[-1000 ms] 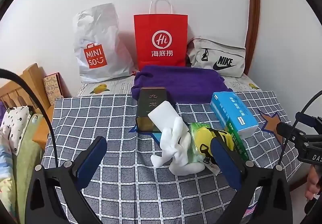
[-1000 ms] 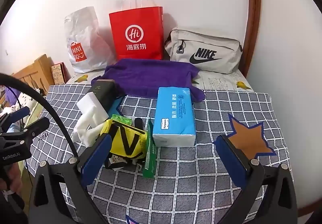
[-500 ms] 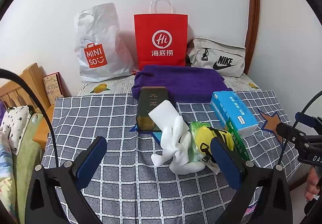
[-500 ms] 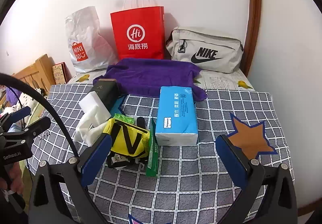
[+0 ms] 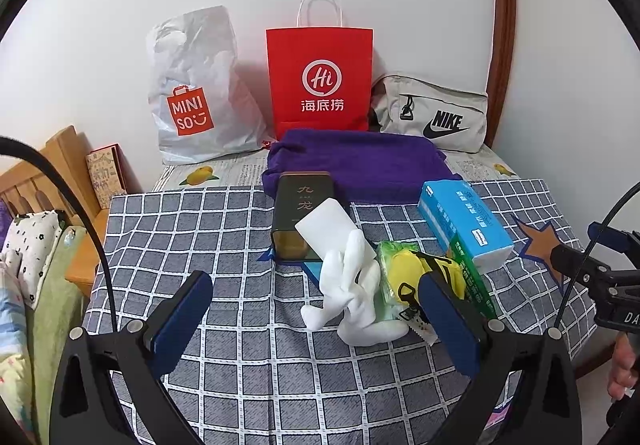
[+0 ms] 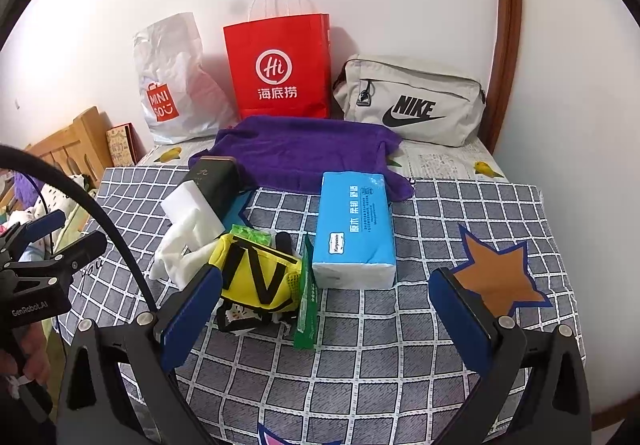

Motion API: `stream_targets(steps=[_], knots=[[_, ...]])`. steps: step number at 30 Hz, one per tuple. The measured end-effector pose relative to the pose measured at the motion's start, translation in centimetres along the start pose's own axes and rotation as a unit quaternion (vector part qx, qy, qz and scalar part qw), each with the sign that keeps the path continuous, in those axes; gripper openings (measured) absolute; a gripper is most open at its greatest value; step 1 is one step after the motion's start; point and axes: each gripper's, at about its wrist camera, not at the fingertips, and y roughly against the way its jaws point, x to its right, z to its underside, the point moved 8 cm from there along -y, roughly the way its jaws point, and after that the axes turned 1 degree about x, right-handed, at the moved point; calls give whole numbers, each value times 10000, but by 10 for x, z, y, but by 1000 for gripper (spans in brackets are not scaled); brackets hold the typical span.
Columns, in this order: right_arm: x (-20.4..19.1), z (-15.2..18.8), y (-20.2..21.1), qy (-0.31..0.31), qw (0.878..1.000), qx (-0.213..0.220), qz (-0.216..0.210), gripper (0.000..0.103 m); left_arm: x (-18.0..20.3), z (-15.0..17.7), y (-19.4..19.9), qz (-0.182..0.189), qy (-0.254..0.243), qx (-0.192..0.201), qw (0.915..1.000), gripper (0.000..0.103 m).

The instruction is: Organize soft objects

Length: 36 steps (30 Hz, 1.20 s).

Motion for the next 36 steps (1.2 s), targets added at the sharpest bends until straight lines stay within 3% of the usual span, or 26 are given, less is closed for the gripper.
stream_targets(steps=[36], knots=[[1,1,2,-63,10000,27,-67,102,1,-1,4,-25,-47,14,10000,103]])
